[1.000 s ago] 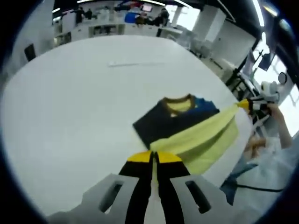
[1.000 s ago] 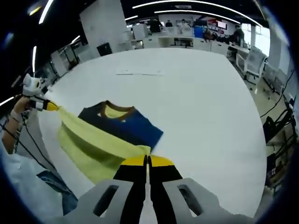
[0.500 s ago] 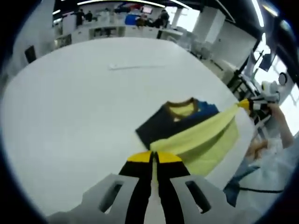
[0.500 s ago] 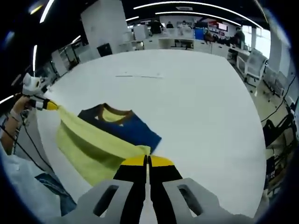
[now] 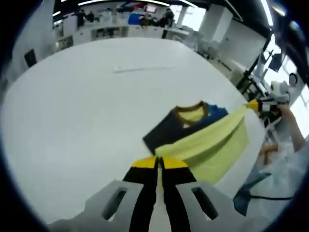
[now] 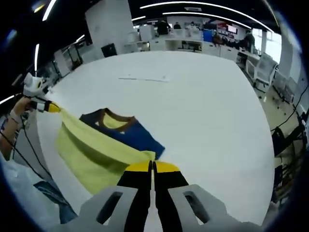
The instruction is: Fold the garment on the visible template until the final outline fits inside the template.
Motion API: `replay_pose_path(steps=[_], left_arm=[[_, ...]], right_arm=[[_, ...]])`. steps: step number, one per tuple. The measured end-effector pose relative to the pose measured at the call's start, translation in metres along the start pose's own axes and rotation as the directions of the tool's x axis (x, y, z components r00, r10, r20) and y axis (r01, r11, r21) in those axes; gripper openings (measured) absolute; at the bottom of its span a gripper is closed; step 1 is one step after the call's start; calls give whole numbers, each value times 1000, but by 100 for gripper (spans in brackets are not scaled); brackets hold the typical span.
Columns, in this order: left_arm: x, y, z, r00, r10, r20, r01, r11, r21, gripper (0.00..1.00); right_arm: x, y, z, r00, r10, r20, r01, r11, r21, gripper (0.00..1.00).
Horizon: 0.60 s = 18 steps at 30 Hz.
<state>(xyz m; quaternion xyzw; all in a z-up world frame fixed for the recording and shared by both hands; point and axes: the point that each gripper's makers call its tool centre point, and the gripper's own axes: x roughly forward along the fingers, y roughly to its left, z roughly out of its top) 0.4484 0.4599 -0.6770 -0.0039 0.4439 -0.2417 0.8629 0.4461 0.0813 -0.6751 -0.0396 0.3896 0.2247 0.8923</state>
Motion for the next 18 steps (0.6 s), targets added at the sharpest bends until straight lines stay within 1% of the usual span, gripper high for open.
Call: replay_pose_path(steps=[5,18], left_arm=[[4,2,3,1000,-8,-1,8,1000,-1,0],[19,12,5,1000,-15,-11,15,1000,-24,0]], right_arm=[[5,-5,4,1000,-2,4,2,1000,10,2],[19,-6,4,1000,-4,-1,4,1000,28,2]])
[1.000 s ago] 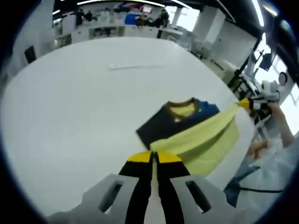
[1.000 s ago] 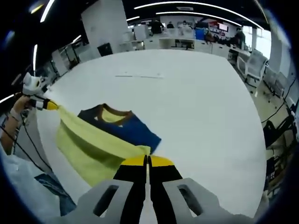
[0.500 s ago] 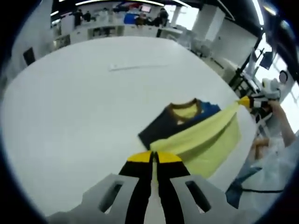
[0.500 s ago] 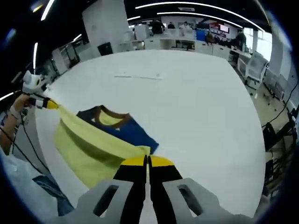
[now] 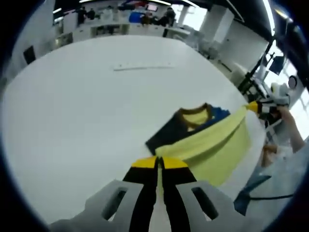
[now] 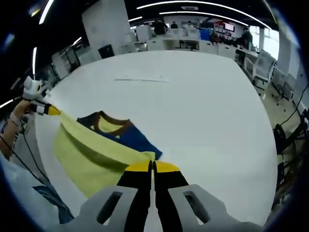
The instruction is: Fold the garment on the visible template until the final outline fits inside the template.
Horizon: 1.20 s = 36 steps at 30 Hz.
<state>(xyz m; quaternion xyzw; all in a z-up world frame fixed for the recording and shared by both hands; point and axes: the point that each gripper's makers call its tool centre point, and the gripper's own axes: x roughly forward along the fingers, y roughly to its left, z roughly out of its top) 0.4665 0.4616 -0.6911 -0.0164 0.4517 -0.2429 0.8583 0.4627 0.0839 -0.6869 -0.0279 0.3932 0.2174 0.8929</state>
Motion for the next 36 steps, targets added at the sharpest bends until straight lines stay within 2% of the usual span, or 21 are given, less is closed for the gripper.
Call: replay_pose_path(steps=[22,36], left_arm=[[23,6,-2,999,-9,-49,8,1000,-27,0],[35,12,-2,997,-30,-70,26,998,-58,0]], right_arm=[[23,-10,-9,999,11,-43,-10,1000,22,2],[34,-19,-6,999,4,-44,-2,999,39,2]])
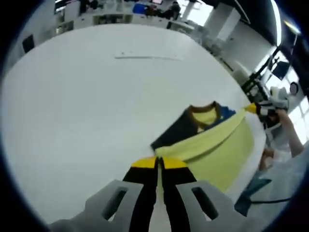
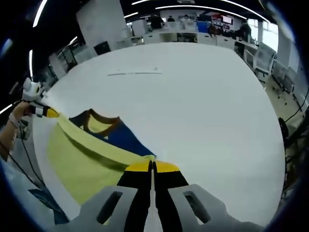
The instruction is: Fold the garment on the visible template until the final outline fits inside the template.
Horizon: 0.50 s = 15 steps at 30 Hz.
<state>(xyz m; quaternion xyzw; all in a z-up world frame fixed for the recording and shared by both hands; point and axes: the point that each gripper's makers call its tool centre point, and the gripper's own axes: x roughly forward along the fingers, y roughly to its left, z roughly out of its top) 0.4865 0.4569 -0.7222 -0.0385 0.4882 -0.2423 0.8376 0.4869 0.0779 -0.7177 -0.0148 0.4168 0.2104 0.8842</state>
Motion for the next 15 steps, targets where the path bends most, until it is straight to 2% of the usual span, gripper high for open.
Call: replay_pose_path(steps=[15], left_arm=[[14,7,-2,999,-1,-38,0,1000,-14,0]], right_arm=[[16,-6,-5,999,9,-37,-9,1000,18,2]])
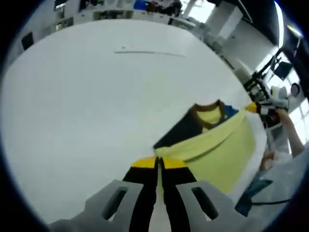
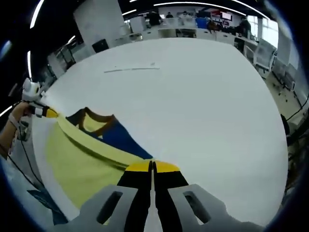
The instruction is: Fold the garment on the visible template until the final outline fits inside the template.
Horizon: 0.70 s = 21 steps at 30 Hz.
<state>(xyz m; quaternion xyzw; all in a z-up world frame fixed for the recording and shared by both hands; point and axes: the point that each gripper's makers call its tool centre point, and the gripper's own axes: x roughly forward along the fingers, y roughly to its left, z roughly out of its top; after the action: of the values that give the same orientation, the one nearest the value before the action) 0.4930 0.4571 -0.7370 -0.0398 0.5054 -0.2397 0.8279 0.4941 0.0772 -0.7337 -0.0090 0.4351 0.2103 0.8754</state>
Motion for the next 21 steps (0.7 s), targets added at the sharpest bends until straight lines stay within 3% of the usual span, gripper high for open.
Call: replay_pose_path(steps=[21], left_arm=[[12,7,-9,999,-16,-33,15,999,-41,0]], right_arm=[[19,-6,-3,1000,-5,-22,6,1000,15,1]])
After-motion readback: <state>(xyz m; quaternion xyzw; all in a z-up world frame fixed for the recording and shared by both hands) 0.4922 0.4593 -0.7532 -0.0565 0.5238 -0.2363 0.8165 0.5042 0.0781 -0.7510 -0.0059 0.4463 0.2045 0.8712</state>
